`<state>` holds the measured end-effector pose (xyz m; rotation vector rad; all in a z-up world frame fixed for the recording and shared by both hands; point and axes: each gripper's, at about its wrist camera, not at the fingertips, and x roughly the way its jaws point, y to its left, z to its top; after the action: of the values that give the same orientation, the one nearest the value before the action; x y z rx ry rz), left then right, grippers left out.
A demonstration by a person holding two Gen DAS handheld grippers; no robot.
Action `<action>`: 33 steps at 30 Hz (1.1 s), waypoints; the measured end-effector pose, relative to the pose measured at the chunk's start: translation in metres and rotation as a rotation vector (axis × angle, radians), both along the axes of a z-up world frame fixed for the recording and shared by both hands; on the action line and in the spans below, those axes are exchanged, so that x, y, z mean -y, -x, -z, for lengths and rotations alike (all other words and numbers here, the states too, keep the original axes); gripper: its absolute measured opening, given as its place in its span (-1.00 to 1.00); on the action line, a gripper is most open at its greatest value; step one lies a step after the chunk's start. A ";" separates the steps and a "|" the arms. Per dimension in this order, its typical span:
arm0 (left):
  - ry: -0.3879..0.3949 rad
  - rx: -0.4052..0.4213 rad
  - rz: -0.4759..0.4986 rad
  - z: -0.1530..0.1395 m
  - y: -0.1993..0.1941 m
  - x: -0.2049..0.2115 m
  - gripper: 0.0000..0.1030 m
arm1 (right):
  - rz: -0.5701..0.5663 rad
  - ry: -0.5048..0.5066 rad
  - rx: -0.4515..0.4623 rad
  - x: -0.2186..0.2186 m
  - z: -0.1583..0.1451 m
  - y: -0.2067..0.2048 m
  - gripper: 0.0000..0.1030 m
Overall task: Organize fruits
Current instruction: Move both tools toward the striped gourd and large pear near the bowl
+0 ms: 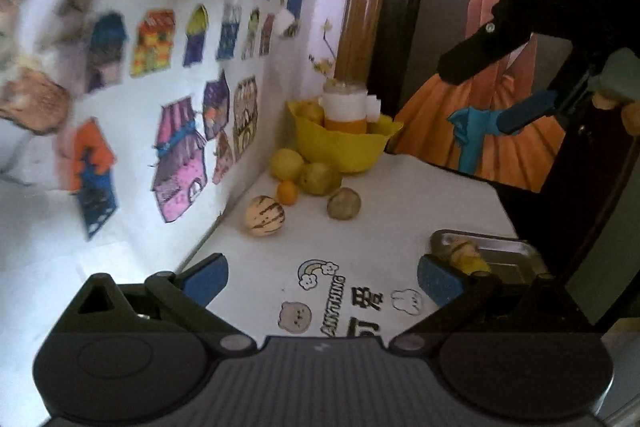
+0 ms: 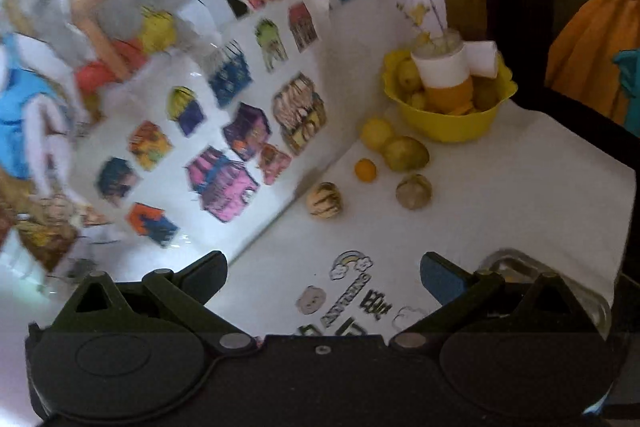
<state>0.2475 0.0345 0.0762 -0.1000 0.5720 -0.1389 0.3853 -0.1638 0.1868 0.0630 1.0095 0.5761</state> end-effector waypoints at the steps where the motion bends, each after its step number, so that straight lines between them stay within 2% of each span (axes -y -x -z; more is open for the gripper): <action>1: -0.005 -0.011 -0.001 0.005 -0.010 -0.001 0.99 | 0.005 0.010 -0.005 -0.001 0.007 -0.011 0.99; 6: 0.000 -0.035 0.011 0.025 -0.047 -0.006 0.99 | 0.049 0.014 -0.054 -0.008 0.039 -0.058 0.99; 11: -0.047 -0.010 0.008 0.042 -0.079 -0.005 0.99 | 0.072 -0.007 -0.079 -0.013 0.073 -0.096 0.99; 18: -0.082 -0.003 0.003 0.066 -0.111 -0.007 0.99 | 0.113 -0.028 -0.116 -0.009 0.113 -0.128 0.99; 27: -0.128 0.037 -0.009 0.082 -0.130 -0.005 0.99 | 0.146 -0.049 -0.093 -0.005 0.135 -0.152 0.99; 33: -0.186 0.126 0.003 0.078 -0.145 0.004 0.99 | 0.194 -0.144 -0.047 0.000 0.148 -0.168 0.99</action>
<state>0.3925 0.0309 -0.0016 0.0895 0.4569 -0.0942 0.5533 -0.1638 0.0393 0.3000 0.9939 0.4700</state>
